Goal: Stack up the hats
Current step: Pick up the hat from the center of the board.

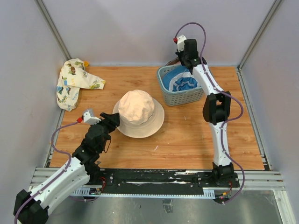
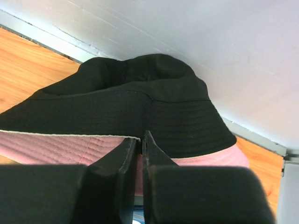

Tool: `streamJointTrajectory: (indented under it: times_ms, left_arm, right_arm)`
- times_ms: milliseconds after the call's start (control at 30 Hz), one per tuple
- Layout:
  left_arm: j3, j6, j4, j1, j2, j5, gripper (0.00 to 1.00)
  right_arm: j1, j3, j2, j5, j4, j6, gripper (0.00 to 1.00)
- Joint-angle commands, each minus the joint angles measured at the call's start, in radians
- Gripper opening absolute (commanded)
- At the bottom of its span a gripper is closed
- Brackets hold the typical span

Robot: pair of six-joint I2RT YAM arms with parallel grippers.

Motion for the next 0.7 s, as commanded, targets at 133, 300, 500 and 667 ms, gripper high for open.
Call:
streamJointTrajectory:
  times_ms: [133,300,500,667]
  left_arm:
    - [-0.012,-0.018,-0.025,0.005,-0.064,0.01,0.62]
    - [-0.012,-0.026,-0.051,0.005,-0.098,0.022,0.62]
    - [-0.002,-0.019,-0.082,0.005,-0.135,0.031,0.62]
    - [0.002,-0.012,-0.103,0.004,-0.157,0.038,0.62]
  right_arm:
    - [-0.004,-0.193,-0.134,-0.01,-0.01,-0.006,0.0]
    - [-0.007,-0.424,-0.276,0.002,0.057,0.027,0.01]
    - [-0.016,-0.622,-0.422,0.045,0.102,0.068,0.0]
    - [-0.023,-0.761,-0.579,0.084,0.147,0.09,0.01]
